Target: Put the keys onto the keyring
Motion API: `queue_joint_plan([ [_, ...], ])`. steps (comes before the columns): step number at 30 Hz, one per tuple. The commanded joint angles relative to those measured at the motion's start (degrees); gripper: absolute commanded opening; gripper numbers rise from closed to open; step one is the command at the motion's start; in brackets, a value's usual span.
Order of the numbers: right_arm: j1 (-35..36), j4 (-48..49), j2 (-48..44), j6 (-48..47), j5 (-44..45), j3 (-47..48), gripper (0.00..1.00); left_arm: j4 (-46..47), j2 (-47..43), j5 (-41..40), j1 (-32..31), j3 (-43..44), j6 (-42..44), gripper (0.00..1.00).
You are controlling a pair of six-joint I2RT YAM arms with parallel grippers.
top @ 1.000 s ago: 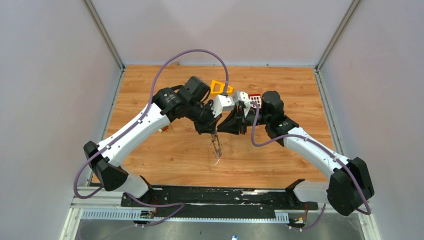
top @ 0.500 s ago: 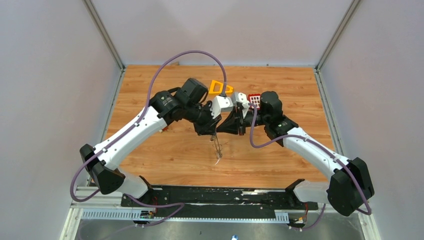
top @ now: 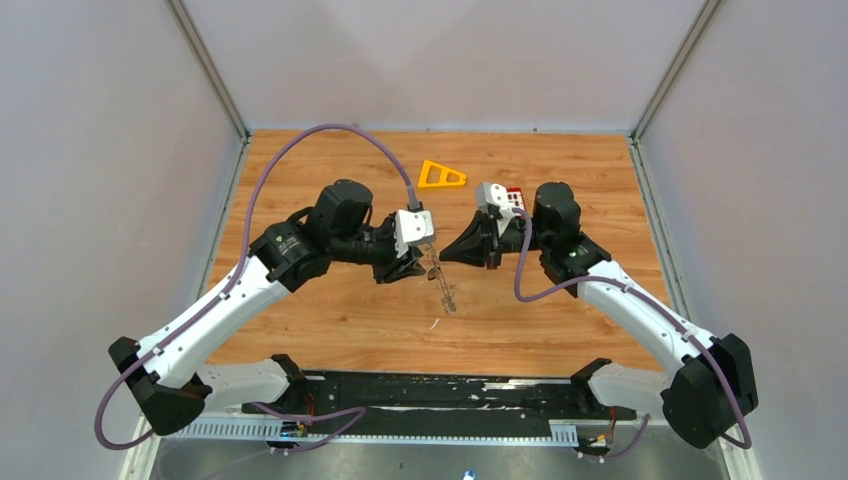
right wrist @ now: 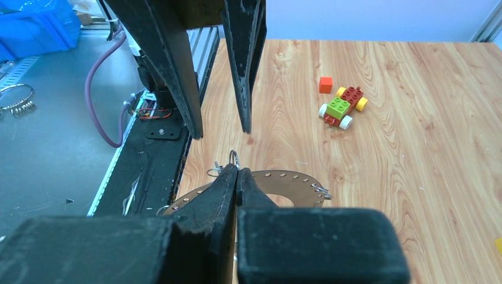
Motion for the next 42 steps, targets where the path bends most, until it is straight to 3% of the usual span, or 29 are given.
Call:
queue_joint_plan([
  [1, -0.48, 3.02, -1.74, 0.75, -2.35, 1.67, 0.0, 10.37, -2.46, 4.57, 0.34, -4.74, 1.56, 0.43],
  [10, -0.97, 2.96, -2.22, 0.86, -2.42, 1.66, 0.0, 18.09, -2.7, 9.76, 0.34, -10.7, 1.7, 0.39],
  [18, -1.15, 2.74, -2.49, 0.63, -2.36, 1.6, 0.0, 17.72, -0.27, 11.32, 0.34, -11.17, 1.04, 0.16],
  [26, -1.26, 2.45, -2.84, 0.41, -2.22, 1.6, 0.0, 17.79, -0.12, 9.37, 0.34, -11.62, 0.83, 0.07],
  [35, -1.18, 2.65, -2.65, 0.32, -1.4, 1.21, 0.0, 21.22, 0.52, 4.87, 0.34, -12.06, -1.33, 0.09],
  [42, -0.98, 2.96, -1.68, -0.01, 1.26, 0.23, 0.0, 22.01, 2.31, 6.08, 0.34, -10.12, -2.28, 0.1],
])
